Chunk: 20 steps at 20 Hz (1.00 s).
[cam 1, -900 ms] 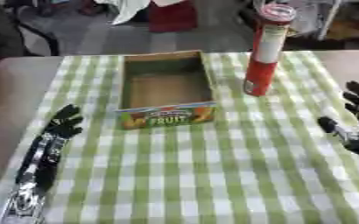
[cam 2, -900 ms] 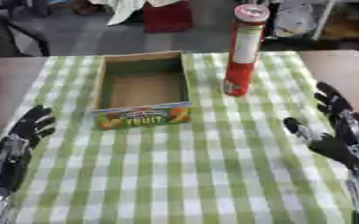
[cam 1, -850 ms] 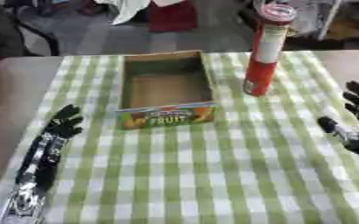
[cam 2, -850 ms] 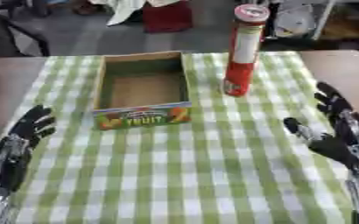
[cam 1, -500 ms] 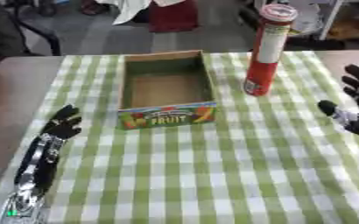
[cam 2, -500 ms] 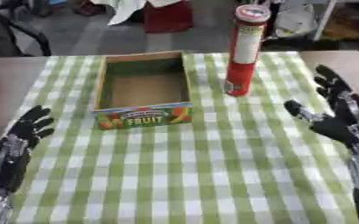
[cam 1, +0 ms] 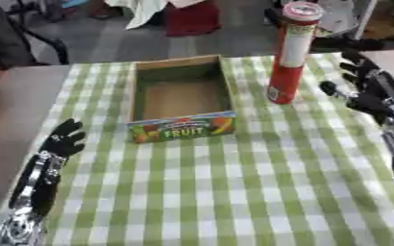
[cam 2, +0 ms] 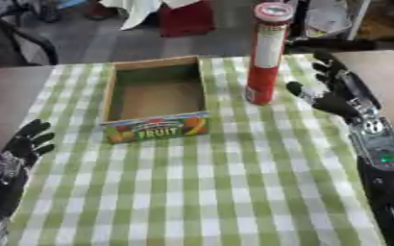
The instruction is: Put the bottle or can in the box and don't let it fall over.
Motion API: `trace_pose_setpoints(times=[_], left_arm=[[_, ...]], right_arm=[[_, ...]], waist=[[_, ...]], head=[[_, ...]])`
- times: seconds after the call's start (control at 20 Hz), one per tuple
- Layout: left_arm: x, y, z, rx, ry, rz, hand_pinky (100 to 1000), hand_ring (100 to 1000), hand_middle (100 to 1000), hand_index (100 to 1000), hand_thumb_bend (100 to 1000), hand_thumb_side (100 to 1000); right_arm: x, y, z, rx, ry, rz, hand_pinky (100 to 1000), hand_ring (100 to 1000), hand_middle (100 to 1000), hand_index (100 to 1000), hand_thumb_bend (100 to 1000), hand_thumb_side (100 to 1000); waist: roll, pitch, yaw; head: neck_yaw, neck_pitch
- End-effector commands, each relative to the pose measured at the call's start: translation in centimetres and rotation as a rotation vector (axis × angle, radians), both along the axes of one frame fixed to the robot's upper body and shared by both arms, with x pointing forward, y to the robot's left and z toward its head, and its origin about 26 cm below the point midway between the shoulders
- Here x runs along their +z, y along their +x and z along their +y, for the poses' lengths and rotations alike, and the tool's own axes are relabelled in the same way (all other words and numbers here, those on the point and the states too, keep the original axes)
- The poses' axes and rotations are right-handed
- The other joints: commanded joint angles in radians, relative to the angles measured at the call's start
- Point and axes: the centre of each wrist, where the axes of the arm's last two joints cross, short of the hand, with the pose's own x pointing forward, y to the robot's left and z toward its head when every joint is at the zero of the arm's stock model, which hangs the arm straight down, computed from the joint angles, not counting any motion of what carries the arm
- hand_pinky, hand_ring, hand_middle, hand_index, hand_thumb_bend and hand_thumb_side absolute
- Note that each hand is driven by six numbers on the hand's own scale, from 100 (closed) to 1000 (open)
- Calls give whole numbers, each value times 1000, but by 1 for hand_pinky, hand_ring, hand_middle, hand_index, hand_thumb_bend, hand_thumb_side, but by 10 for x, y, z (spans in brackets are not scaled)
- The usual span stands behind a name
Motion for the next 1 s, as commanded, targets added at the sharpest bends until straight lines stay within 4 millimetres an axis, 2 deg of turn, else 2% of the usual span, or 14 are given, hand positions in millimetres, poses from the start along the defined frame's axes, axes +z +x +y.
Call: trace_pose_setpoints(times=[0.05,0.65,1.0], left_arm=[[6,2,-2,-18,0,-22,887,893,889,971,533,865],[6,2,-5,-34,-4,-20,887,893,889,971,534,865],[6,2,-6,-37,-5,-21,887,892,888,971,535,865]], right_arm=[[4,12,6,-1,-53,0,1000,1000,1000,1000,671,405],[6,39,34,-98,-105,-26,1000,1000,1000,1000,677,405],[4,44,38,-157,-111,-29,1000,1000,1000,1000,674,403]], waist=[[2,-15,6],[12,-10,31],[11,-10,41]], head=[[-17,-5],[-53,-3],[-62,-3]])
